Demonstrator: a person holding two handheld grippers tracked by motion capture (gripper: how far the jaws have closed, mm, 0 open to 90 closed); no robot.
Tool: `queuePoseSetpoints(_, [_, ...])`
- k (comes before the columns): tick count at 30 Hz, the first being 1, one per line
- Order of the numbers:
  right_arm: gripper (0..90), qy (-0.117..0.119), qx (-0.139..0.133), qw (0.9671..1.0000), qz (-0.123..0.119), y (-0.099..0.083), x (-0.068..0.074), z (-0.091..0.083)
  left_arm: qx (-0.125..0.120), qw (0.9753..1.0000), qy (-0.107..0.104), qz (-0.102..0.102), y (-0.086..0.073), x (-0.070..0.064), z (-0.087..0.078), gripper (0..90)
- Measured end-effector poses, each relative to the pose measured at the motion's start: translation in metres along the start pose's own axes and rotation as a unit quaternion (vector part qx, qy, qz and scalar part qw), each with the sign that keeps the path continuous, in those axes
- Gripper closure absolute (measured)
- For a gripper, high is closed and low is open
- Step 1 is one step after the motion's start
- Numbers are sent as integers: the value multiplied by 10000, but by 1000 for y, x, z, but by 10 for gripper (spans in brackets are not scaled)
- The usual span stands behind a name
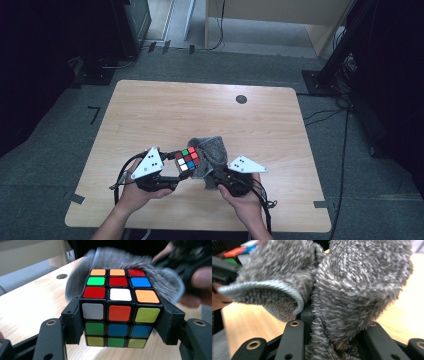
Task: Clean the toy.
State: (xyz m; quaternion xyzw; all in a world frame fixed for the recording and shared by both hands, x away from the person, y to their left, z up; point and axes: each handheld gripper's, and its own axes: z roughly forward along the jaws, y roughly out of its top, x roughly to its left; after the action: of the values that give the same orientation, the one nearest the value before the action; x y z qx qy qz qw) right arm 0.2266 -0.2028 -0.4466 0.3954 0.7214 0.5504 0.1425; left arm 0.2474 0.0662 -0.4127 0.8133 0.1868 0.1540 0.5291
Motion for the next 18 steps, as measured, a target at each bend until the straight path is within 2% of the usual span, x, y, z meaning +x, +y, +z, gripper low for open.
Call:
queuePoseSetpoints(1, [689,-69,-200,9998,-25,3,0,-5,67,9999,74,81,-1,-1,1,344])
queuePoseSetpoints(2, [689,-183,-601,9980,-71,11,3,-17,147,9996,152,164,-1,-2,3,344])
queuePoseSetpoints(3, [689,-183,-601,9980,-71,11,3,-17,254,9991,235,261,-2,-3,5,344])
queuePoseSetpoints(4, [689,-273,-733,9968,-159,15,5,-22,364,9982,321,348,-3,-5,8,344])
queuePoseSetpoints(6, [688,-340,-828,9953,-374,20,12,-27,582,9957,508,518,-5,-10,14,344])
queuePoseSetpoints(9, [671,-452,-421,9962,-620,20,26,-18,899,9898,777,785,-3,-22,24,344])
queuePoseSetpoints(10, [666,-551,-284,9953,-745,18,31,-13,990,9874,866,876,-2,-26,27,344])
queuePoseSetpoints(11, [658,-696,-169,9929,-953,15,37,-9,1092,9843,967,995,-2,-30,30,344])
queuePoseSetpoints(12, [655,-842,-99,9898,-1149,13,44,-5,1235,9796,1072,1171,-2,-35,34,344])
queuePoseSetpoints(13, [655,-956,-49,9856,-1392,11,52,-3,1272,9781,1106,1223,-2,-37,35,344])
queuePoseSetpoints(14, [658,-1019,-38,9811,-1645,10,59,0,1288,9777,1101,1240,-3,-39,36,344])
queuePoseSetpoints(15, [658,-1019,-38,9811,-1645,10,59,0,1273,9783,1069,1238,-3,-40,37,344])
queuePoseSetpoints(17, [667,-1114,-55,9780,-1763,10,60,0,1219,9784,1073,1282,-2,-42,36,345])
queuePoseSetpoints(18, [667,-1114,-55,9780,-1763,10,60,0,1200,9788,1063,1275,-1,-42,36,345])
